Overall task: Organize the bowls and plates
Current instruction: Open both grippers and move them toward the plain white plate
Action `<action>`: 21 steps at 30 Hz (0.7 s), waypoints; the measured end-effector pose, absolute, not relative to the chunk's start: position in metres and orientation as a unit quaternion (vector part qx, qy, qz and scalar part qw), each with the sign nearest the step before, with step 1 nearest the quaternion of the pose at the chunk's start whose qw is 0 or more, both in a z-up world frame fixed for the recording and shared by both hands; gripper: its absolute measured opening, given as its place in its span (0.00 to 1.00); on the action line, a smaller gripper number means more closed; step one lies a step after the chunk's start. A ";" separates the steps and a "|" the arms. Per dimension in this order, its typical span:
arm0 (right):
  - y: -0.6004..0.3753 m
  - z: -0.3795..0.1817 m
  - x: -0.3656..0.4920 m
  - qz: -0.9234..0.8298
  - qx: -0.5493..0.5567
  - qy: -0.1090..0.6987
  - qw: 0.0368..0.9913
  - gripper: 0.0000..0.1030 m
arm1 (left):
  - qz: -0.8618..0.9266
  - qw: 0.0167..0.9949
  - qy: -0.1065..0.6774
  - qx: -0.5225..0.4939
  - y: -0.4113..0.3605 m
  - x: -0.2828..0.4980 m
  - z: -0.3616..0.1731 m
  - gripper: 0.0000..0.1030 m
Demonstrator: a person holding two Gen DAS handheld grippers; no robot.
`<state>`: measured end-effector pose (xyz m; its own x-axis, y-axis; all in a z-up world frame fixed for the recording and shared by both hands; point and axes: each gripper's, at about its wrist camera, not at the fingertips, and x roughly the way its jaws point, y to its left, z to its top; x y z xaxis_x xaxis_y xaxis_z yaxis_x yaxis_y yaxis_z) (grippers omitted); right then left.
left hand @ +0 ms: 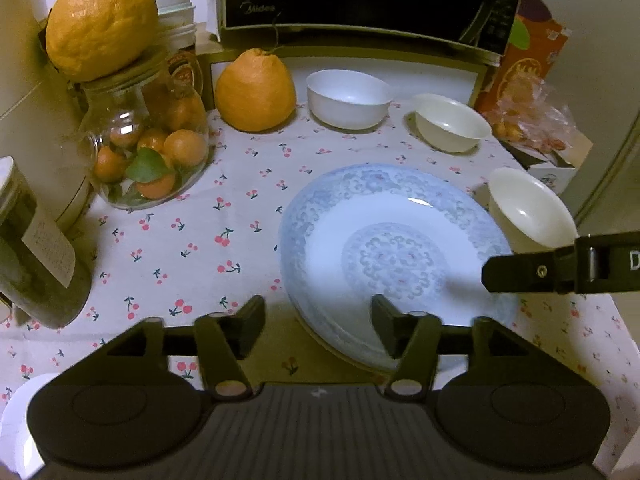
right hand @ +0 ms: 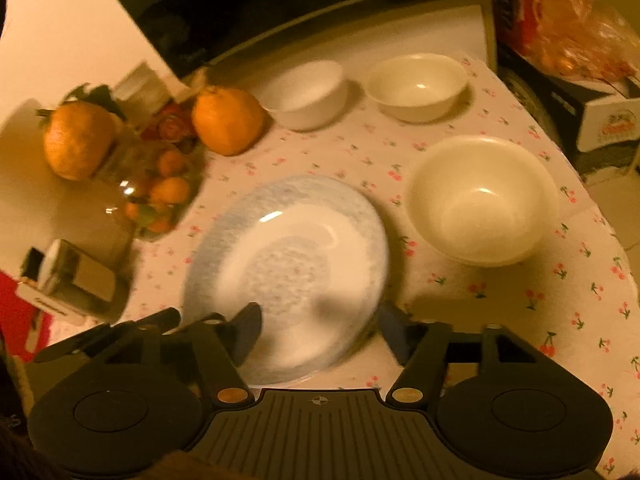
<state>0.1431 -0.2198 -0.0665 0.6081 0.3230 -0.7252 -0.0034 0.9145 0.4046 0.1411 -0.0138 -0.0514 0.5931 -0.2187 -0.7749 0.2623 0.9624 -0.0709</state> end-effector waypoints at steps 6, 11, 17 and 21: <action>-0.222 -0.058 0.133 0.117 0.196 0.416 0.880 0.83 | -0.141 0.890 0.434 0.022 -0.005 0.129 -0.039 0.82; -0.220 -0.054 0.123 0.129 0.186 0.405 0.886 0.87 | -0.145 0.891 0.430 0.028 0.004 0.117 -0.029 0.94; -0.213 -0.052 0.108 0.133 0.162 0.395 0.895 0.93 | -0.150 0.887 0.435 0.029 0.017 0.107 -0.027 0.99; -0.206 -0.052 0.100 0.148 0.149 0.393 0.895 0.93 | -0.151 0.886 0.437 0.039 0.027 0.099 -0.026 0.99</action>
<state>0.0996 -0.2064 -0.0522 0.6472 0.3810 -0.6603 -0.1473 0.9123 0.3820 0.0986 0.0271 -0.0259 0.5729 -0.2331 -0.7858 0.3009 0.9516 -0.0630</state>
